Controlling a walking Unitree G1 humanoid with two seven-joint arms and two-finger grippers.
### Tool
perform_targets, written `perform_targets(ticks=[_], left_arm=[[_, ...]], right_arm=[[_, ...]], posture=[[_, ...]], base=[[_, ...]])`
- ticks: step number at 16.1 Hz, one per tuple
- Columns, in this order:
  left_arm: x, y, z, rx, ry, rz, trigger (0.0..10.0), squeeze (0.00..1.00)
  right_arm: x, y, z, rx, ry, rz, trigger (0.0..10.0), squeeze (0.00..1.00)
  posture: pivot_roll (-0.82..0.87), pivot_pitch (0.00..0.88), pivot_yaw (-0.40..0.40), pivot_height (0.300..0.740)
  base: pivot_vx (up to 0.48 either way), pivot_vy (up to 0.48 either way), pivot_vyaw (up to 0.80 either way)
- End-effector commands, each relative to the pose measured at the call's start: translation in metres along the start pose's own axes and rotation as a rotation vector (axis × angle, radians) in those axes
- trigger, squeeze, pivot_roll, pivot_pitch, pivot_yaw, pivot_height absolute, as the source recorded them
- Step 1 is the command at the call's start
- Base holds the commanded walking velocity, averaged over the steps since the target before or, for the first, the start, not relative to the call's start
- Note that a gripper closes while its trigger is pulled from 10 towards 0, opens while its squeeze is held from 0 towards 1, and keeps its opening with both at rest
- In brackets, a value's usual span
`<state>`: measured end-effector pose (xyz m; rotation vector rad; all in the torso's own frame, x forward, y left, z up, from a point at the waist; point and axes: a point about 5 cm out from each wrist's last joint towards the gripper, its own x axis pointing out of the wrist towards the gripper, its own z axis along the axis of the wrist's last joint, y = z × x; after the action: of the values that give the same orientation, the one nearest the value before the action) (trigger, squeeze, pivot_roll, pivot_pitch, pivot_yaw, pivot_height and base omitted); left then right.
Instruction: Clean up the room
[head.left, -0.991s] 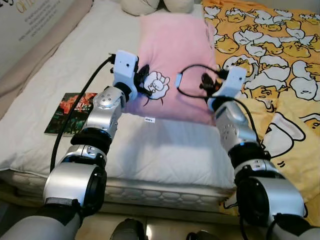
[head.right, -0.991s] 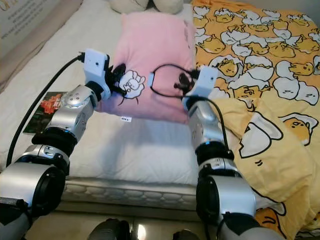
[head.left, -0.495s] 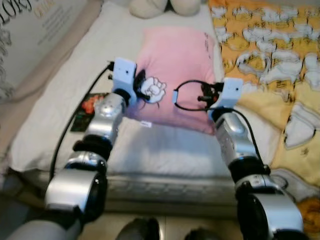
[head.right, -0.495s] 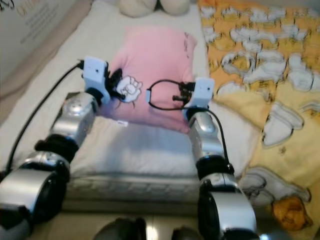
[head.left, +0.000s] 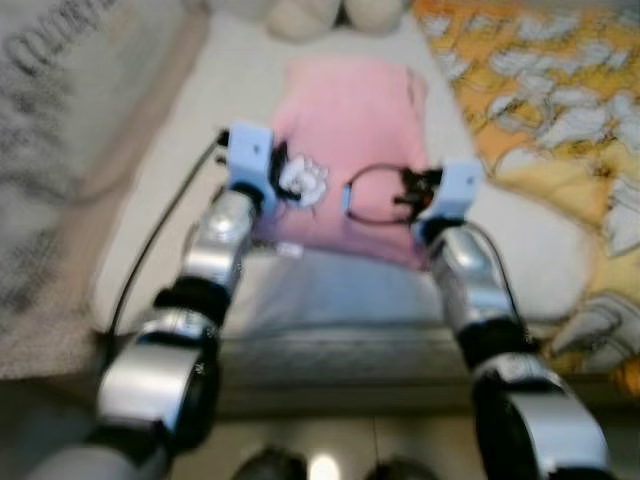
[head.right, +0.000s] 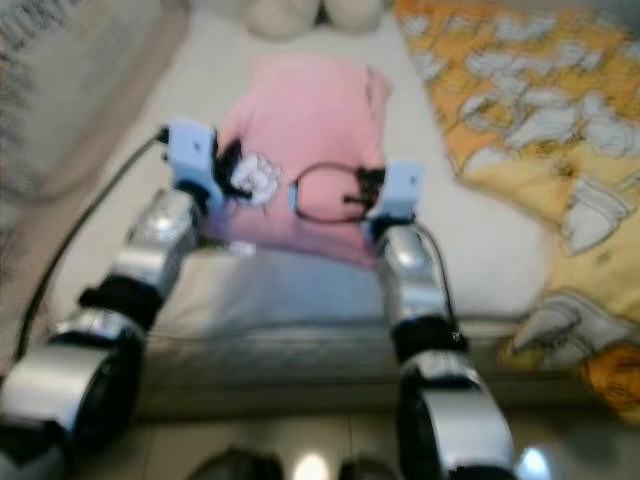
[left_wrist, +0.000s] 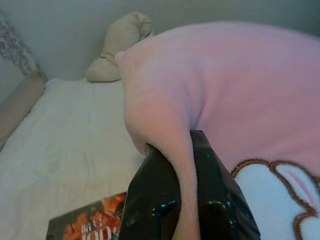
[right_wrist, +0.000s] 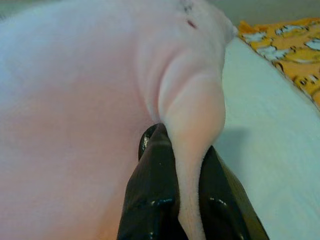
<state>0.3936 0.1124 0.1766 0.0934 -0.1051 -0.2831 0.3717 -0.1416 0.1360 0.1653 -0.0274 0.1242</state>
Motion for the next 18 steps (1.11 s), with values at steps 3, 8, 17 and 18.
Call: perform_targets(ticks=[3,8,17,18], left_arm=[[-0.001,0.015,0.009,0.010,-0.038,0.070,10.0,0.00],[-0.005,0.006,-0.002,0.091,-0.006,0.060,10.0,0.00],[-0.004,0.006,0.001,0.100,-0.011,0.059,10.0,0.00],[-0.004,0.005,0.000,0.102,-0.007,0.056,10.0,0.00]], right_arm=[[0.001,-0.005,0.010,-0.002,-0.042,-0.020,10.0,0.00],[-0.001,-0.004,0.006,-0.011,-0.036,-0.014,10.0,0.00],[-0.004,-0.006,0.001,-0.031,-0.017,-0.011,10.0,0.00],[-0.004,-0.007,0.001,-0.031,-0.016,-0.012,10.0,0.00]], posture=[[-0.02,0.000,0.030,0.740],[-0.02,0.000,0.024,0.740],[-0.02,0.000,0.029,0.740],[-0.02,0.000,0.025,0.740]], base=[[0.000,0.480,0.00],[0.000,0.192,0.31],[0.373,0.000,0.00],[0.480,0.000,0.00]])
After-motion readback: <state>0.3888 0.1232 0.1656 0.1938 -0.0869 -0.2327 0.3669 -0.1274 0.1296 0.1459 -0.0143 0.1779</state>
